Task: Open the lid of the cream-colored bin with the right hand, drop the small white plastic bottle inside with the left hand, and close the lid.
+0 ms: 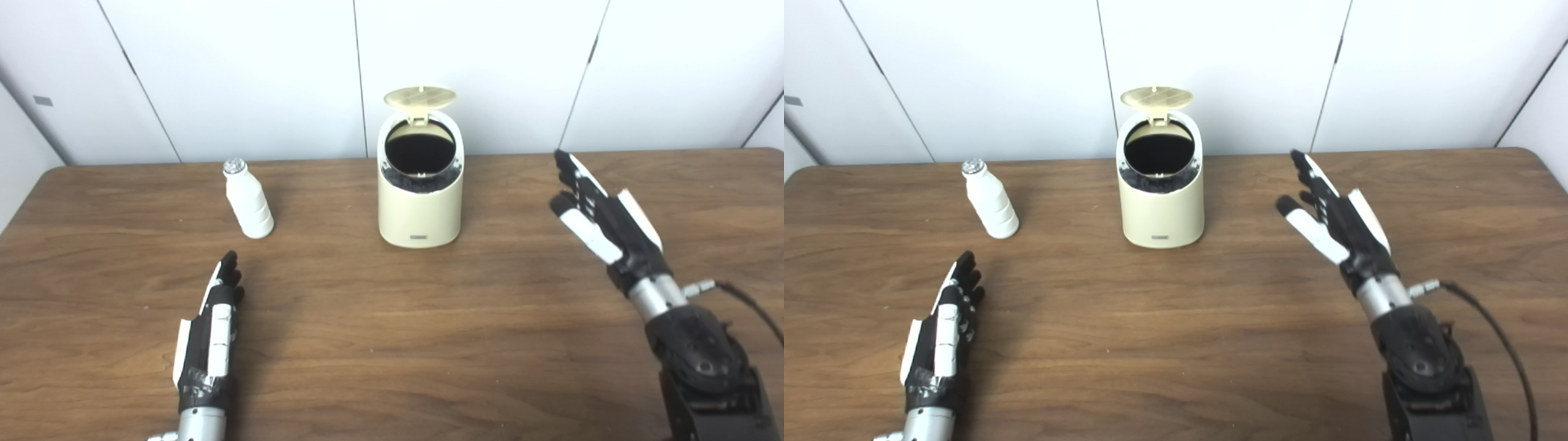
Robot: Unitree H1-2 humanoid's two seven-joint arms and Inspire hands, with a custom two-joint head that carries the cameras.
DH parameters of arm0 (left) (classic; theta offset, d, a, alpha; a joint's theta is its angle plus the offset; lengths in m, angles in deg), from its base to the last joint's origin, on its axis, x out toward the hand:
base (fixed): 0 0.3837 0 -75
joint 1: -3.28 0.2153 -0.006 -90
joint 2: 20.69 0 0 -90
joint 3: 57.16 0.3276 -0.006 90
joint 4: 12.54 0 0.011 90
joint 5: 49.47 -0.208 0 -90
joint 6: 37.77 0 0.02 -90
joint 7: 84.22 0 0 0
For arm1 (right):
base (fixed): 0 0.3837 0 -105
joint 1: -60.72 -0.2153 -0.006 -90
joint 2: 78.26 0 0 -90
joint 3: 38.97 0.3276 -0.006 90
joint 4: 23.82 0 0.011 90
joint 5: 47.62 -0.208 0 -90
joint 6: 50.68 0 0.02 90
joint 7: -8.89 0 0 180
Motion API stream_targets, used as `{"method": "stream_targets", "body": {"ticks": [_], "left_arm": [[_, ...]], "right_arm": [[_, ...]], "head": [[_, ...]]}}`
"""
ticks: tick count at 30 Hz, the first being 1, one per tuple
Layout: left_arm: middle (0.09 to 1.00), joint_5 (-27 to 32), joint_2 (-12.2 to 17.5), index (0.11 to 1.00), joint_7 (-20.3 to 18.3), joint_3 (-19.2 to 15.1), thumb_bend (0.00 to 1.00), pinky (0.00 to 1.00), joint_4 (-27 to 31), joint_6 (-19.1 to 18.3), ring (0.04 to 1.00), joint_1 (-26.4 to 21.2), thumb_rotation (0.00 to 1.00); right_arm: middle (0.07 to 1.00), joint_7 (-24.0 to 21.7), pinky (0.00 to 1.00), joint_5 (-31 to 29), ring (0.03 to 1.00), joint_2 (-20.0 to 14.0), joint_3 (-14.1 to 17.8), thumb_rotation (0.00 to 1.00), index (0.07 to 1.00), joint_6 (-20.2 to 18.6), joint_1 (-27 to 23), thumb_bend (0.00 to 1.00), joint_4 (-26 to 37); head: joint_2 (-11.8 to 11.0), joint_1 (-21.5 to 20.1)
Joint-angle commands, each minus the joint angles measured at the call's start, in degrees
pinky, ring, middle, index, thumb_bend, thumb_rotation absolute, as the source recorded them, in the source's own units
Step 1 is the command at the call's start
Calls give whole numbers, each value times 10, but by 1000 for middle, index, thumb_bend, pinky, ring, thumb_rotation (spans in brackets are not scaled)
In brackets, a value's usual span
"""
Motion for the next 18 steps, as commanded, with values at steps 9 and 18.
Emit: {"method": "stream_targets", "body": {"ticks": [9, 18], "left_arm": [[1000, 10, 6, 982, -1, -6, 633, 1000, 11, -5, 994, 4, 916], [1000, 15, 10, 984, -6, -9, 631, 1000, 24, -19, 994, 7, 918]], "right_arm": [[998, 32, 1000, -96, 1000, 59, 37, 986, 997, 47, 47, 679, -10], [1000, 30, 1000, -123, 1000, 80, 33, 1000, 1000, 102, 91, 666, -21]], "head": [[5, 0], [10, 6]]}}
